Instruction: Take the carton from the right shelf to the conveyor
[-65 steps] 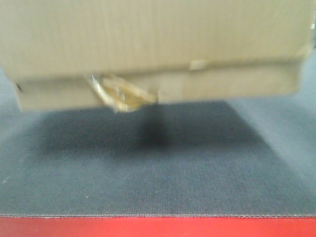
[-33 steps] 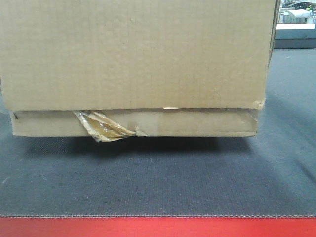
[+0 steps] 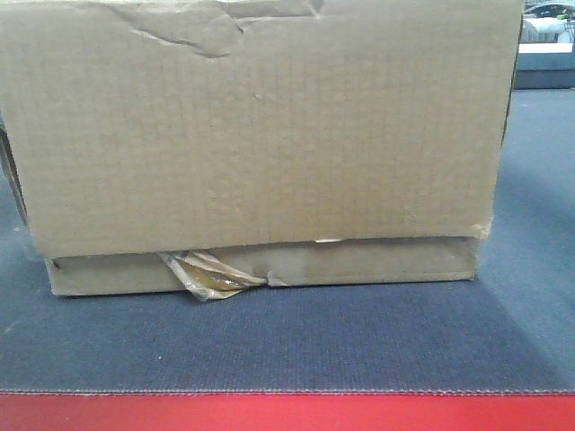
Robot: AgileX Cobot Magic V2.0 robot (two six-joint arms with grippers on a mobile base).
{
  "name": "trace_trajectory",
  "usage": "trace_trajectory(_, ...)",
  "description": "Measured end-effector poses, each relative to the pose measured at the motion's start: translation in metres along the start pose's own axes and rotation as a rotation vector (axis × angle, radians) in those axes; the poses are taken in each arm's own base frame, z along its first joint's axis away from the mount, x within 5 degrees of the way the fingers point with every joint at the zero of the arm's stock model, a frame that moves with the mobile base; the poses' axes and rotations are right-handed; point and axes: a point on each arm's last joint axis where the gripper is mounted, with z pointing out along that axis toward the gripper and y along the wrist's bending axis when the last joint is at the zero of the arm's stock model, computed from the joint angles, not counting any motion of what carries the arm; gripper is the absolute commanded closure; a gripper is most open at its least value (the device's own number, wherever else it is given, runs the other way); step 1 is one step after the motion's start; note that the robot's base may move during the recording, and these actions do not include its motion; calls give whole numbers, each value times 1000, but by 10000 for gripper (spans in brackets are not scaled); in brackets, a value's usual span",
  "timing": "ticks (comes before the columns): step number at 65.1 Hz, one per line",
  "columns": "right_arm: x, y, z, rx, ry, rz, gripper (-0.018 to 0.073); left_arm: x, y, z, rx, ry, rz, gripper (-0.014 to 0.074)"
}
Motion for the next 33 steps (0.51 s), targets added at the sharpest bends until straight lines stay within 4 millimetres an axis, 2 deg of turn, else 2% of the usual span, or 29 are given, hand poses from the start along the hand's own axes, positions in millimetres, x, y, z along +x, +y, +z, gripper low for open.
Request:
trace_trajectory(10,1,-8,-22,38,-11,-5,445,2,9,-26,-6,-29,7,633)
trace_trajectory(13,3,-14,-25,54,-4,8,546,5,12,-33,-10,-42,10,611)
trace_trajectory(18,7,-27,-28,87,11,33,652,11,18,-40,-20,-57,13,572)
trace_trajectory(24,21,-49,-24,136,54,92,635,24,29,-43,-30,-69,-5,579)
trace_trajectory(33,48,-71,-12,180,116,158,638,51,46,-31,-39,-49,-65,579)
